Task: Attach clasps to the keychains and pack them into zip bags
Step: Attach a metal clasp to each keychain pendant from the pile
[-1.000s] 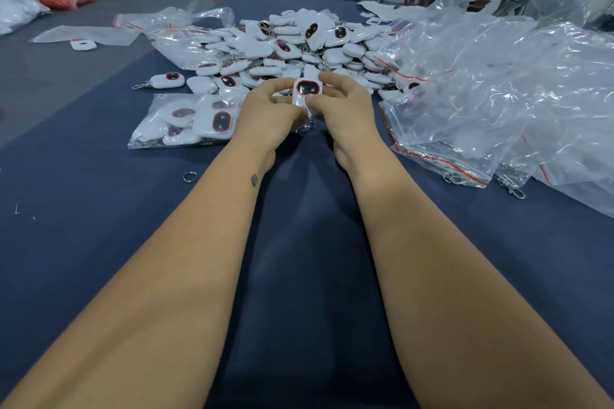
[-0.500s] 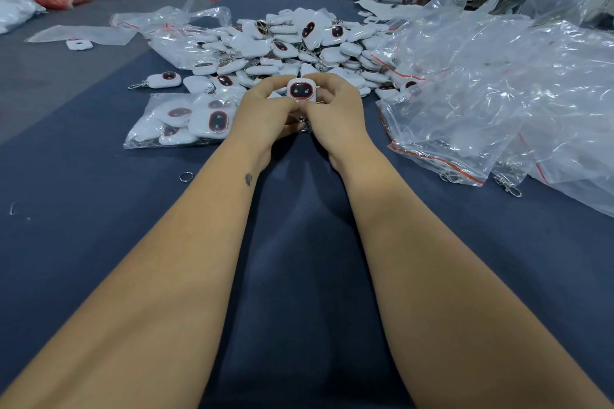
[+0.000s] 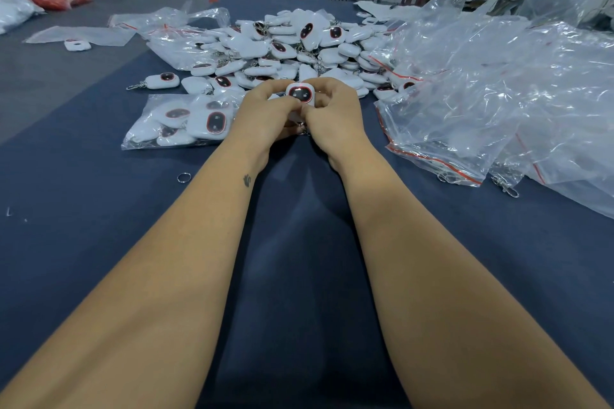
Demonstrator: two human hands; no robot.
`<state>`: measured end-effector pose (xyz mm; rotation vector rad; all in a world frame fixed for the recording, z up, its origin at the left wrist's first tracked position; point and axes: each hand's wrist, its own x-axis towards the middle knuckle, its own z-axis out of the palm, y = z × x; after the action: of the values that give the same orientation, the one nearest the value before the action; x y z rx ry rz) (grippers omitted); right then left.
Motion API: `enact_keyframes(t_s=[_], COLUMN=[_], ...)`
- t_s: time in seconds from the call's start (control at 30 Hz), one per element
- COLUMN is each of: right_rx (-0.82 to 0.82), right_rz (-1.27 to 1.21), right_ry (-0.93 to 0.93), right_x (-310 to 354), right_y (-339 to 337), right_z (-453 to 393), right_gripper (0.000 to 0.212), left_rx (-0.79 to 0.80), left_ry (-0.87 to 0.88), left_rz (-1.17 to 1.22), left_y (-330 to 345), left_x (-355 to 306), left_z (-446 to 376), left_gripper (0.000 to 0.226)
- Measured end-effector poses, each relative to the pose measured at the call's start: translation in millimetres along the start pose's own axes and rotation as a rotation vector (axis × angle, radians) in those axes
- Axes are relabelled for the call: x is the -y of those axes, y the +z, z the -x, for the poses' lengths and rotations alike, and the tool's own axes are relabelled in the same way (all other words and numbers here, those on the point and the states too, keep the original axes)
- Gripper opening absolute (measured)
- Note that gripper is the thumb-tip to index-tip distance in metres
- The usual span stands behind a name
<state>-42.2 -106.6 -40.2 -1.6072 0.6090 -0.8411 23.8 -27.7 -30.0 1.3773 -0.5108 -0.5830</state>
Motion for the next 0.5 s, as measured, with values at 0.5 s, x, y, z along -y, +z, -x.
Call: enact_keyframes(t_s=[0.5], right_rx=[0.037], right_rz=[-0.124], right_ry=[0.037], right_x=[6.3], right_y=[-2.2], right_z=[1.1], right_gripper=[0.018], left_rx=[-0.010], left_ry=[0.007], left_rz=[0.010], left_y=[-2.5], left_x=[3.3], left_z=[-3.0], left_gripper=[0.029])
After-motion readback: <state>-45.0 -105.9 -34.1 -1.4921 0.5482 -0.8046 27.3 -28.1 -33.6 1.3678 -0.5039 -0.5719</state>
